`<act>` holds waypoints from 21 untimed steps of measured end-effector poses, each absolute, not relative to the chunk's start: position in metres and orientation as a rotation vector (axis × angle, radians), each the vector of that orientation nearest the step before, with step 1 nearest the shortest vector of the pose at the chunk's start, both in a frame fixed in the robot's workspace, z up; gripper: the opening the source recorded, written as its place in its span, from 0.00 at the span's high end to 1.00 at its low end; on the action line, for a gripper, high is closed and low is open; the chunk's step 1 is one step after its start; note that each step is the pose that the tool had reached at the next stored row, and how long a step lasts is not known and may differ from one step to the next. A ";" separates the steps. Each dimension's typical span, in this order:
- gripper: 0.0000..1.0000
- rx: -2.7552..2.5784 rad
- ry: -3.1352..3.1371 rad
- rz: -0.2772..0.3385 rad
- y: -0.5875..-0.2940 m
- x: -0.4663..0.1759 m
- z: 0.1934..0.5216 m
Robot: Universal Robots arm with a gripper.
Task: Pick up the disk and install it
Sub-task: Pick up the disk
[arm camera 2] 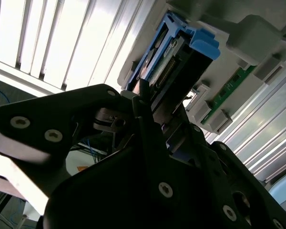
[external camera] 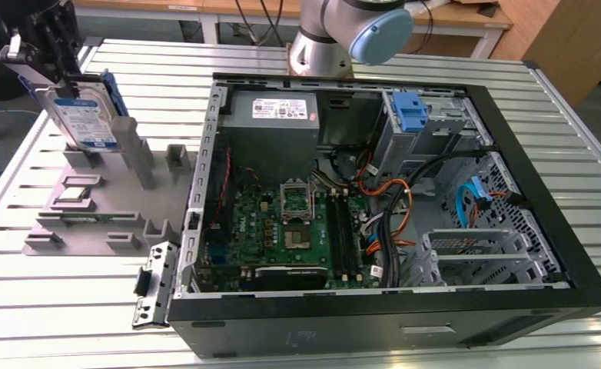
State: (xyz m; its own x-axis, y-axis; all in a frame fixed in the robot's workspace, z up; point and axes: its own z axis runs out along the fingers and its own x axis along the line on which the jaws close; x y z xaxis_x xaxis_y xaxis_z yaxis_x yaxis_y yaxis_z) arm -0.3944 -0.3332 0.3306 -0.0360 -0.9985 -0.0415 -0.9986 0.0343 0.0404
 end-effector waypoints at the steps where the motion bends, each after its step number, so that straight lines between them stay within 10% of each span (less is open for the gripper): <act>1: 0.65 -2.180 2.258 0.091 -0.333 -0.394 0.332; 21: 0.65 -2.180 2.258 0.091 -0.333 -0.394 0.361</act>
State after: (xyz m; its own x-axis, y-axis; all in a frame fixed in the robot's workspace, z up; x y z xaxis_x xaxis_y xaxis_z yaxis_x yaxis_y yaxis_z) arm -0.3944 -0.3331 0.3615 -0.0360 -0.9985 -0.0417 -0.9986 0.0343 0.0401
